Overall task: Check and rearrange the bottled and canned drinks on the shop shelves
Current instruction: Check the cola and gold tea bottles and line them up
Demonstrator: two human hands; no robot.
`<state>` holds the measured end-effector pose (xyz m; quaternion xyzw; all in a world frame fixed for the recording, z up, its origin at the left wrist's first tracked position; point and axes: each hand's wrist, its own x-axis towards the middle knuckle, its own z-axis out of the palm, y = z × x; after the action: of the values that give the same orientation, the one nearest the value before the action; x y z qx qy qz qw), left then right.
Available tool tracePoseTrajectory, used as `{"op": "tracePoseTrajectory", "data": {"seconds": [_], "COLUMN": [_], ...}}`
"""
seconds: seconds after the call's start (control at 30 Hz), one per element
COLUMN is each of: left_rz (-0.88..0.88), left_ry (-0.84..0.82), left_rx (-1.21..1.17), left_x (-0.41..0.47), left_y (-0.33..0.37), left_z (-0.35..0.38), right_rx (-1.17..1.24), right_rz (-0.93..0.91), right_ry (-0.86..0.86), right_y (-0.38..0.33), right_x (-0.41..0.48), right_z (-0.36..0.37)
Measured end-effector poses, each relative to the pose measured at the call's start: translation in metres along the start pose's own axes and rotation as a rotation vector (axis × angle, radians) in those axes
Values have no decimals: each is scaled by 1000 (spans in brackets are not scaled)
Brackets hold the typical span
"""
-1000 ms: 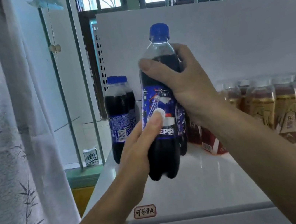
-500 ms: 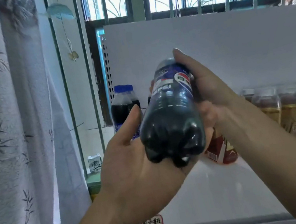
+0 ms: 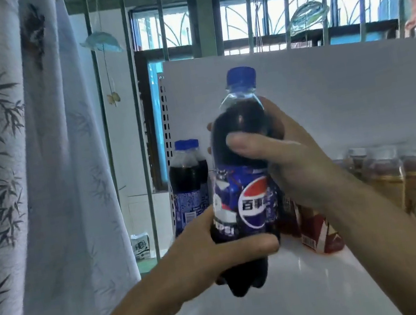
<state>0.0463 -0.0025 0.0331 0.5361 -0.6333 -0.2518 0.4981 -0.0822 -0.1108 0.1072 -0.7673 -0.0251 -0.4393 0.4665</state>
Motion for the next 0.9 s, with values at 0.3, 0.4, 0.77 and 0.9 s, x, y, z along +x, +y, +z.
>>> {"op": "tracePoseTrajectory", "data": {"seconds": [0.3, 0.4, 0.77, 0.9], "left_rz": [156, 132, -58, -69], "left_ry": [354, 408, 504, 511], "left_rx": [43, 41, 5, -19], "left_x": [7, 4, 2, 12], "left_y": [-30, -36, -71, -79], "left_z": [-2, -4, -37, -45], "right_rx": [-411, -423, -859, -1417], "right_rz": [-141, -11, 122, 89], "right_ry": [-122, -125, 54, -49], "right_y": [11, 15, 45, 61], "right_x": [-10, 2, 69, 100], "right_z": [15, 16, 6, 6]}}
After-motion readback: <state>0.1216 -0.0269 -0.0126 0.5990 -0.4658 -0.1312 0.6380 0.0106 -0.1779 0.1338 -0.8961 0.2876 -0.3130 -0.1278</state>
